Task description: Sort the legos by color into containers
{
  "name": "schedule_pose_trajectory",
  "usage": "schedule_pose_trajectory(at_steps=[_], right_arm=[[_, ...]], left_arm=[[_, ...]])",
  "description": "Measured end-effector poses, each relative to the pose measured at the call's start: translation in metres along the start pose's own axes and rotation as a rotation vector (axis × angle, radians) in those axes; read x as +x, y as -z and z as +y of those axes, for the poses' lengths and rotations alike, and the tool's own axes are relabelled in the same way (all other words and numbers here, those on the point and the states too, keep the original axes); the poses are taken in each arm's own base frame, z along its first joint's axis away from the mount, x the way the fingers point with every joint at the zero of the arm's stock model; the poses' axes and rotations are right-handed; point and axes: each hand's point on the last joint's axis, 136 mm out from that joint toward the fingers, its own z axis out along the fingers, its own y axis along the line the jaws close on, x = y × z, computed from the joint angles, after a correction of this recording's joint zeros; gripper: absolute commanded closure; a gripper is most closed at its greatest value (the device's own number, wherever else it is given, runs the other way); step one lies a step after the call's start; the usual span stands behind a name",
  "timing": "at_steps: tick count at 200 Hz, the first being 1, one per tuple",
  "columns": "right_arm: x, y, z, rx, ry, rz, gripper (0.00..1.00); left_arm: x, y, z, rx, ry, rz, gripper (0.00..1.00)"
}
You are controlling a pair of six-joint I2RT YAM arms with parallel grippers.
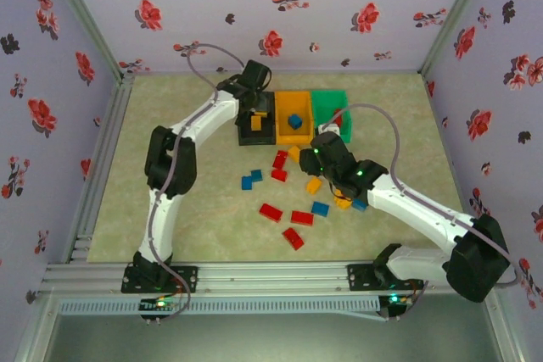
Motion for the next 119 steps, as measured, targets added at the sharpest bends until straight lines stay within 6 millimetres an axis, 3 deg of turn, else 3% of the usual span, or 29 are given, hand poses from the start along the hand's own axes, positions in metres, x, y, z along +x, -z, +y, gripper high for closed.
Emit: schedule_pose_trajectory(at_steps=[66,87,119], right_arm=[[0.004,-0.006,0.0,0.006,0.004,0.012,0.48],[0.007,-0.011,0.001,0.006,0.009,0.025,0.48],[0.012,-0.019,0.007,-0.012,0.013,0.041,0.48]], left_arm=[[-0.002,0.125,0.03,0.049,0.037,-0.117,0.24],[0.011,0.145,0.04,0.054,0.055,-0.125,0.24],[0.054,0.15,0.058,0.032,0.054,-0.068,0.24]])
